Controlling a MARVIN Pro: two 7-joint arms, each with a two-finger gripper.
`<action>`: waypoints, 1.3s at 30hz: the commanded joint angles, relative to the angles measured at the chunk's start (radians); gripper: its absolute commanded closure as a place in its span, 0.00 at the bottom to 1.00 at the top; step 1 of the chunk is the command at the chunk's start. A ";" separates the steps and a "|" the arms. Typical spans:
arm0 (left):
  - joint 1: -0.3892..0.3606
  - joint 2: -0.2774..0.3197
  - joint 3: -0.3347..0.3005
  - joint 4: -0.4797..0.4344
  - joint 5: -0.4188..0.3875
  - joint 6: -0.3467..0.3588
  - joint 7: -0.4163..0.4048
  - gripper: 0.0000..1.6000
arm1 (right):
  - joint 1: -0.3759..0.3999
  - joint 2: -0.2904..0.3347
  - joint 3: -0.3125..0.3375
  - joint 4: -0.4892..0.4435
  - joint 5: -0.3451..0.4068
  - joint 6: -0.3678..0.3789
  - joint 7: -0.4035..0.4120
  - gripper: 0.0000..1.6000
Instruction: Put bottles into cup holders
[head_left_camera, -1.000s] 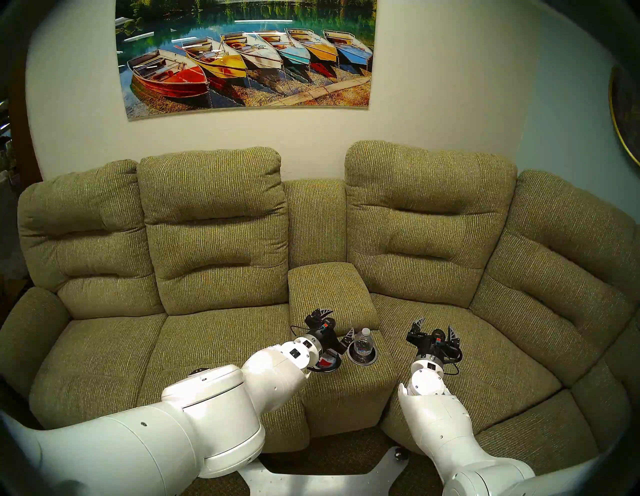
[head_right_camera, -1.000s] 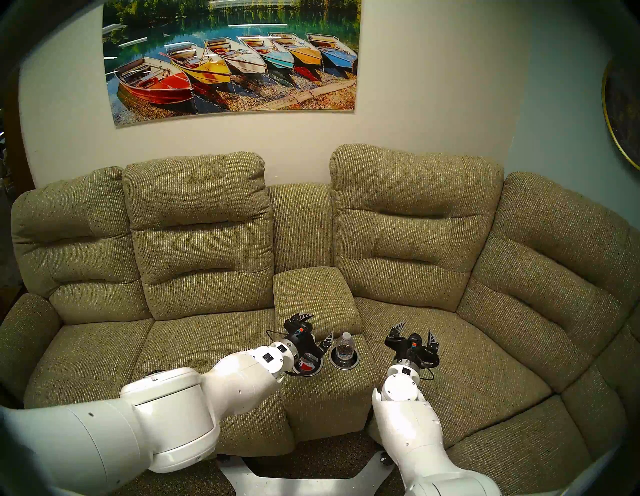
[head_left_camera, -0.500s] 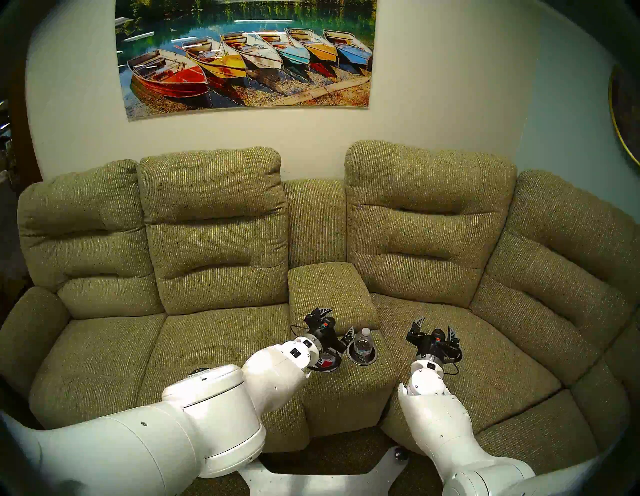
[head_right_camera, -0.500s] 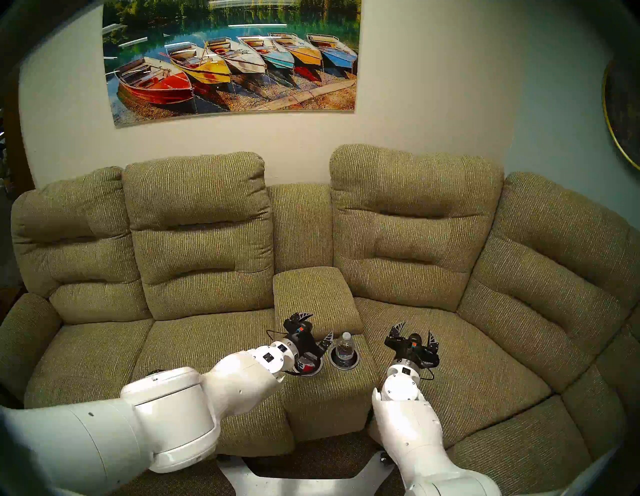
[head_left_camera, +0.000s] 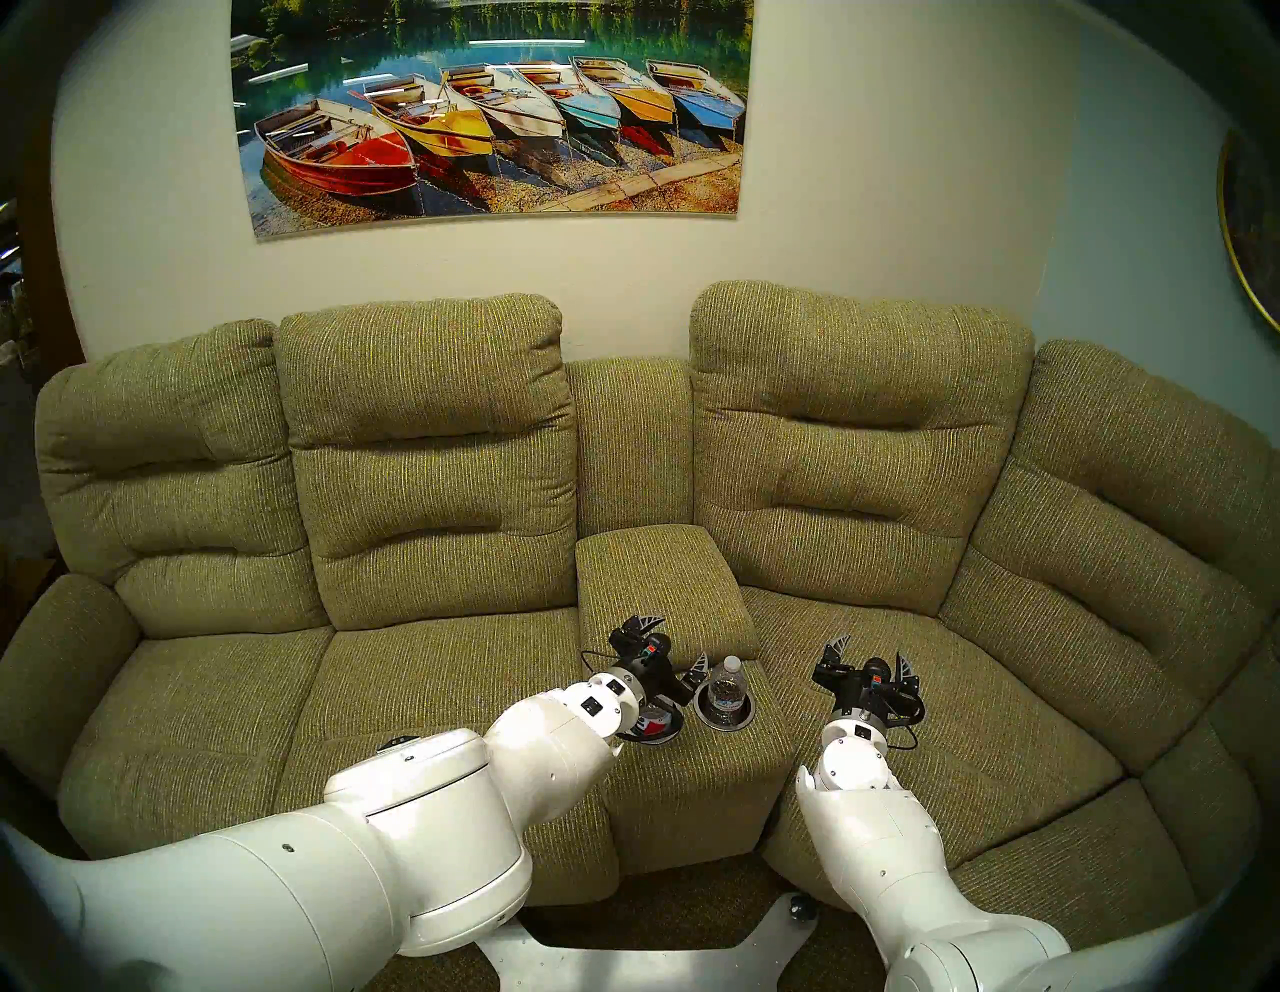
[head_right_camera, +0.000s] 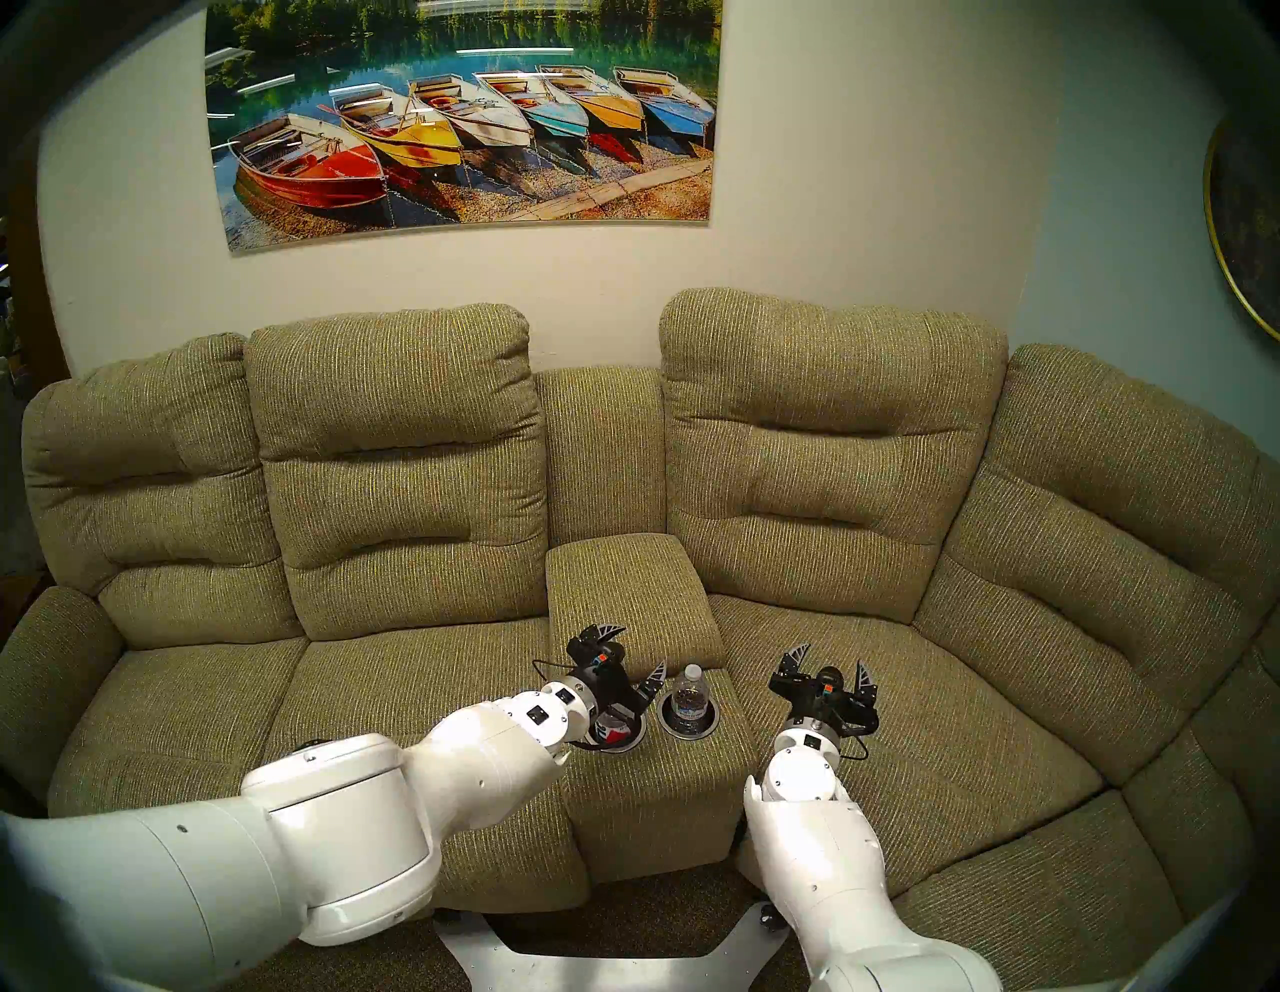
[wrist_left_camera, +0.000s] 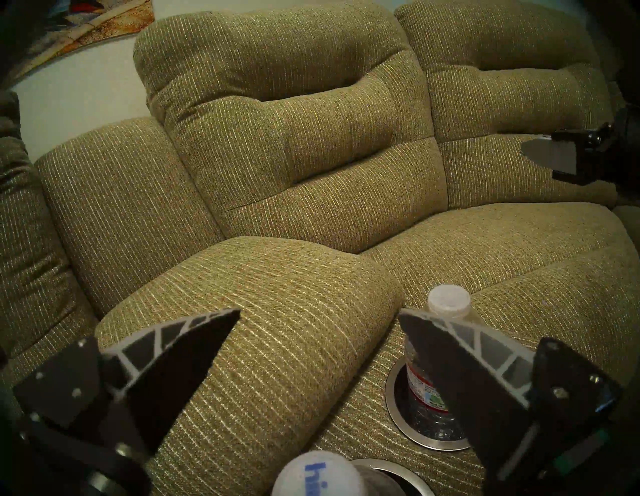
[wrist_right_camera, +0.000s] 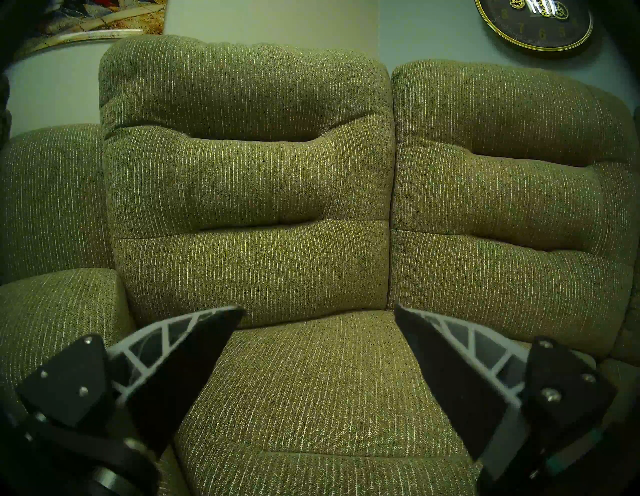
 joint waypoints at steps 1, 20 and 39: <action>-0.014 -0.009 -0.001 -0.007 0.001 -0.008 0.000 0.00 | 0.012 0.000 -0.002 -0.013 -0.001 -0.006 0.000 0.00; -0.038 0.002 -0.002 -0.019 0.011 -0.034 -0.006 0.00 | 0.013 0.000 -0.002 -0.014 -0.002 -0.008 0.000 0.00; 0.059 0.036 -0.005 -0.049 0.013 -0.236 -0.099 0.00 | 0.011 -0.001 -0.003 -0.020 -0.002 -0.013 0.000 0.00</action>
